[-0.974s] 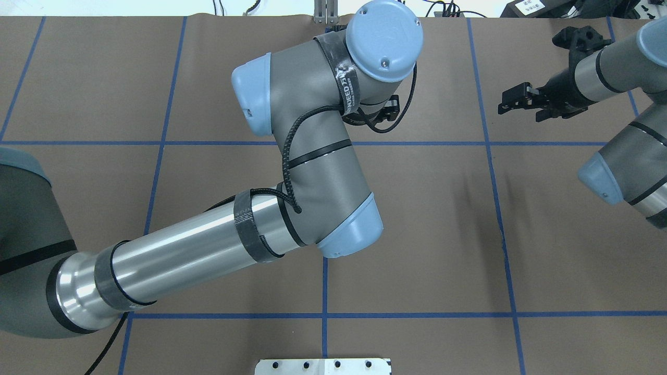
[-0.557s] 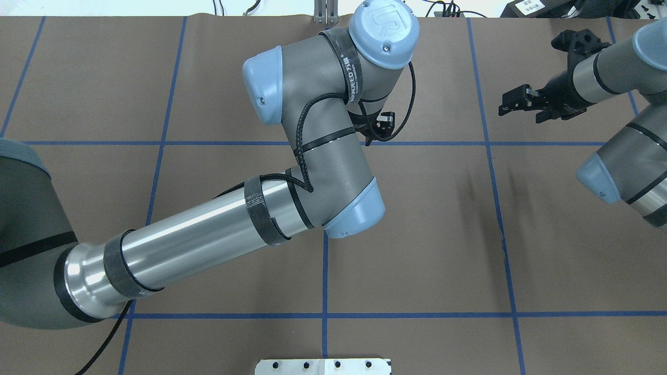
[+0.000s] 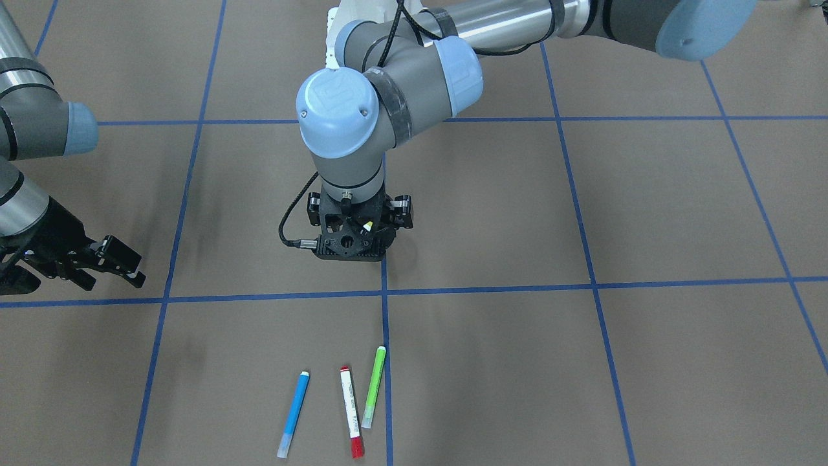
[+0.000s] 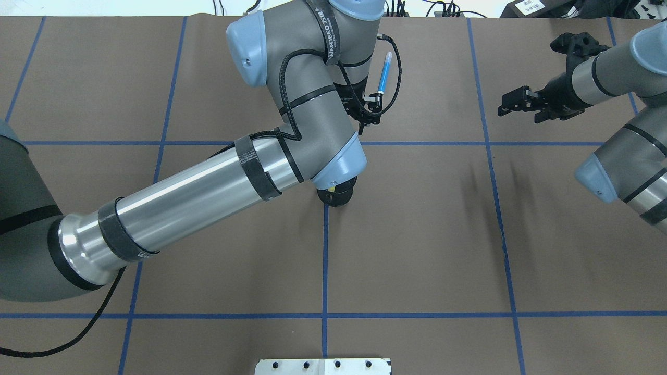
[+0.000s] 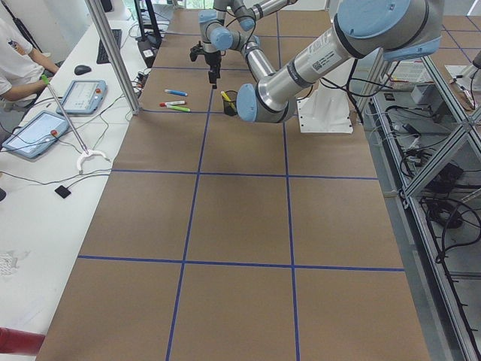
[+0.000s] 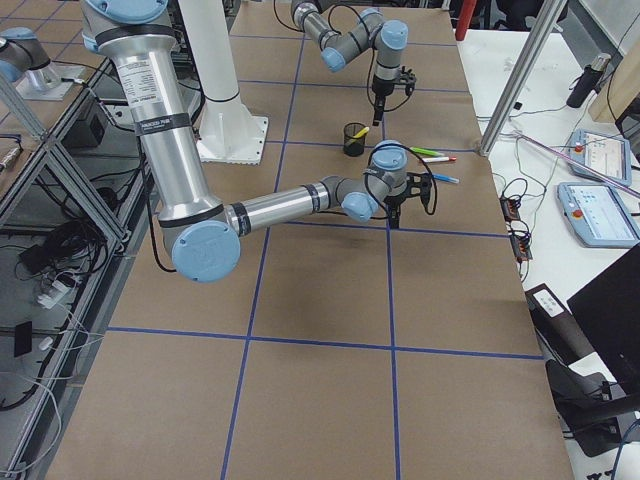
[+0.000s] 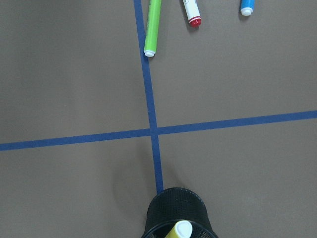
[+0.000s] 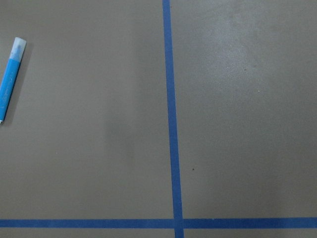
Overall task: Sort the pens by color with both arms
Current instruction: 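Move the left gripper over the cup and lower it toward the yellow highlighter, then close the left gripper on the yellow highlighter inside the cup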
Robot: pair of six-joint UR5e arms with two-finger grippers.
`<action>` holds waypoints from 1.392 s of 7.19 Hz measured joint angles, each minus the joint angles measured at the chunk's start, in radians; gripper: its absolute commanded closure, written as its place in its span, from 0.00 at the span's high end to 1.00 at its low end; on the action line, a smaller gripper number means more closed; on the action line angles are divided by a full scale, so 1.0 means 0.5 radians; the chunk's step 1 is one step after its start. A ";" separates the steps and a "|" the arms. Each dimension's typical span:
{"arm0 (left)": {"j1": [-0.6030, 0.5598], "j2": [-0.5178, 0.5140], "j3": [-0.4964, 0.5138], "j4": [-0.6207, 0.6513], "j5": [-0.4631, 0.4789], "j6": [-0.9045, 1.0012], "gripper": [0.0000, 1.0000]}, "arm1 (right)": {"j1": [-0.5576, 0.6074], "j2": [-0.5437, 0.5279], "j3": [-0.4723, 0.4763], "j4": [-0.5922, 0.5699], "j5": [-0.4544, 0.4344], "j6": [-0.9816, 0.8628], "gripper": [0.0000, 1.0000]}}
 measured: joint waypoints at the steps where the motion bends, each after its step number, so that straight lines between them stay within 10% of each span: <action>1: -0.002 -0.002 0.054 -0.046 -0.049 -0.041 0.76 | 0.000 0.001 -0.001 0.002 0.000 0.001 1.00; 7: 0.032 -0.028 0.141 0.082 -0.158 -0.049 0.71 | -0.003 0.002 -0.002 0.003 0.000 0.013 1.00; 10: 0.063 -0.026 0.180 0.034 -0.157 -0.047 0.36 | -0.003 0.000 -0.002 0.004 0.000 0.015 1.00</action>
